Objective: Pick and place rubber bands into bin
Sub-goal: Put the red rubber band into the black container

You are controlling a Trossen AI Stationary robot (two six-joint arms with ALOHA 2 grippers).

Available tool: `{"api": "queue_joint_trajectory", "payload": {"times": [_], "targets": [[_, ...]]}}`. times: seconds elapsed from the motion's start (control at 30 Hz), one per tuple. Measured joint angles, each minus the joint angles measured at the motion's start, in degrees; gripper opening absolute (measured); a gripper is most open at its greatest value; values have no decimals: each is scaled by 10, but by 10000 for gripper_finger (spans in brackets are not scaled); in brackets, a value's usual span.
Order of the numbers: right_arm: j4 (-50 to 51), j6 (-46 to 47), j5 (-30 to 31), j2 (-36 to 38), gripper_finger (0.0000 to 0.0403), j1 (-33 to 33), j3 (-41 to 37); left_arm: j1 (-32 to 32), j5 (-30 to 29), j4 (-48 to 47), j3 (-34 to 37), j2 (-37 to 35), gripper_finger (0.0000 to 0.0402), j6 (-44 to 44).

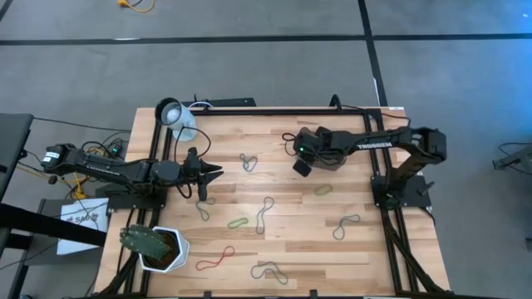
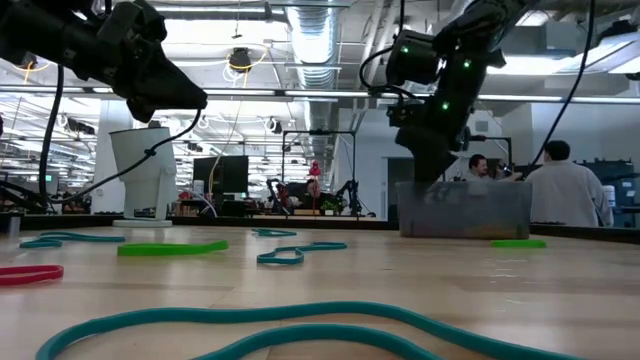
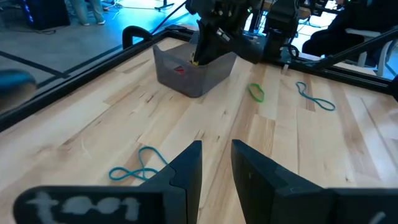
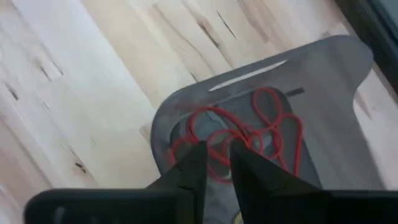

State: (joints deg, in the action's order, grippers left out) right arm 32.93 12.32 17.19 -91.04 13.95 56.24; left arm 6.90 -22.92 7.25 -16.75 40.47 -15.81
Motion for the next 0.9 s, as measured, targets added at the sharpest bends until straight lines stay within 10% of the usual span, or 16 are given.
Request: {"api": "queue_joint_trajectory", "payload": {"times": [0.6, 0.9], "targets": [[147, -26, -6, 44, 92, -80, 193, 14, 92, 13, 0, 14, 75, -18], [177, -25, 87, 147, 92, -182, 211, 71, 102, 216, 0, 139, 75, 75]]}}
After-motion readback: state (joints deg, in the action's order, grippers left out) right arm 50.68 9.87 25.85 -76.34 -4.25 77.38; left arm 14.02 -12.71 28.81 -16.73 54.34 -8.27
